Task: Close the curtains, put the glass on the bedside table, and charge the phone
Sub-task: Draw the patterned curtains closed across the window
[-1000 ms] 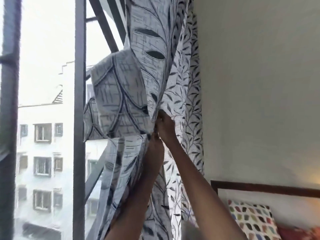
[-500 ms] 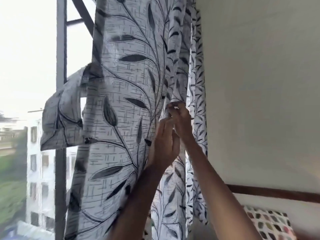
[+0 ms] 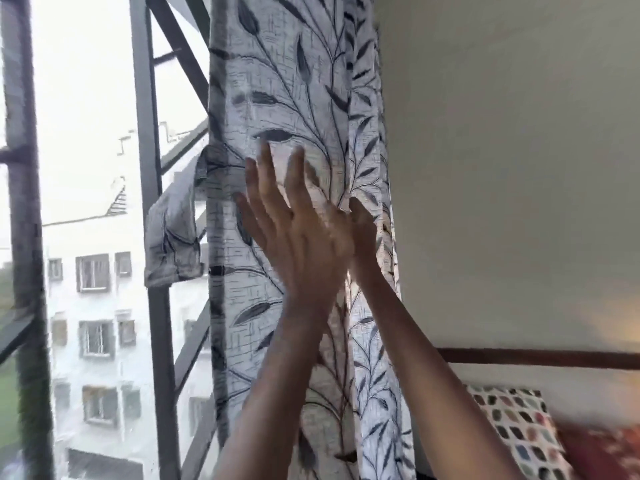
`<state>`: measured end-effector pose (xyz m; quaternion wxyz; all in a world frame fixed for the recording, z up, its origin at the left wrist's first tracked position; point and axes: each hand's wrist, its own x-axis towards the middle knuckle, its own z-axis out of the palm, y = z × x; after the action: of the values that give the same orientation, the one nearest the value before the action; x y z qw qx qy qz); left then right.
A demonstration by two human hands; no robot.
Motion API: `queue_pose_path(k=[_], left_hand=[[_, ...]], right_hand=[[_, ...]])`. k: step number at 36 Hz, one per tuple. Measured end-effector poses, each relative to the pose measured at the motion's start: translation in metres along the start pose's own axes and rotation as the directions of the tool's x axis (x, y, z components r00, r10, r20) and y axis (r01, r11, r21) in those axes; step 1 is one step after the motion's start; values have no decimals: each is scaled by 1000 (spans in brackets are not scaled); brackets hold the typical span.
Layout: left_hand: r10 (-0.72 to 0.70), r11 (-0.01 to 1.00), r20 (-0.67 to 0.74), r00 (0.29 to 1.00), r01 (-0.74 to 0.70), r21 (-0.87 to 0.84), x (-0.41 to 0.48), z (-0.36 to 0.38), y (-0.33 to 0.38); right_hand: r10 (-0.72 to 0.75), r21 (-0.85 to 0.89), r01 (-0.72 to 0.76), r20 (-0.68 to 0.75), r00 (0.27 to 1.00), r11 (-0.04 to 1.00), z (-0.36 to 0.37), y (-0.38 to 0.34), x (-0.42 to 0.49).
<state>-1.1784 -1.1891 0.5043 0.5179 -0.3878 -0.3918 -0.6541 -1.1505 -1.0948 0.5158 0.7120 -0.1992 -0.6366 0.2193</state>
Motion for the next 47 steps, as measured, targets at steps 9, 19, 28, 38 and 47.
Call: queue_pose_path(k=[9, 19, 28, 38, 47], left_hand=[[-338, 940, 303, 891, 337, 57, 26, -44, -23], [-469, 819, 520, 714, 571, -47, 29, -64, -27], [-439, 780, 661, 609, 623, -56, 20, -77, -35], [-558, 645, 651, 515, 762, -50, 23, -60, -45], [-513, 558, 698, 500, 812, -171, 26, -58, -41]], right_hand=[[-178, -92, 161, -226, 958, 983, -14, -63, -27], [-44, -5, 44, -71, 997, 999, -12, -126, -66], [68, -283, -55, 39, 997, 958, -16, -124, -76], [112, -235, -98, 47, 993, 967, -33, -125, -71], [160, -176, -144, 80, 984, 974, -37, -129, -78]])
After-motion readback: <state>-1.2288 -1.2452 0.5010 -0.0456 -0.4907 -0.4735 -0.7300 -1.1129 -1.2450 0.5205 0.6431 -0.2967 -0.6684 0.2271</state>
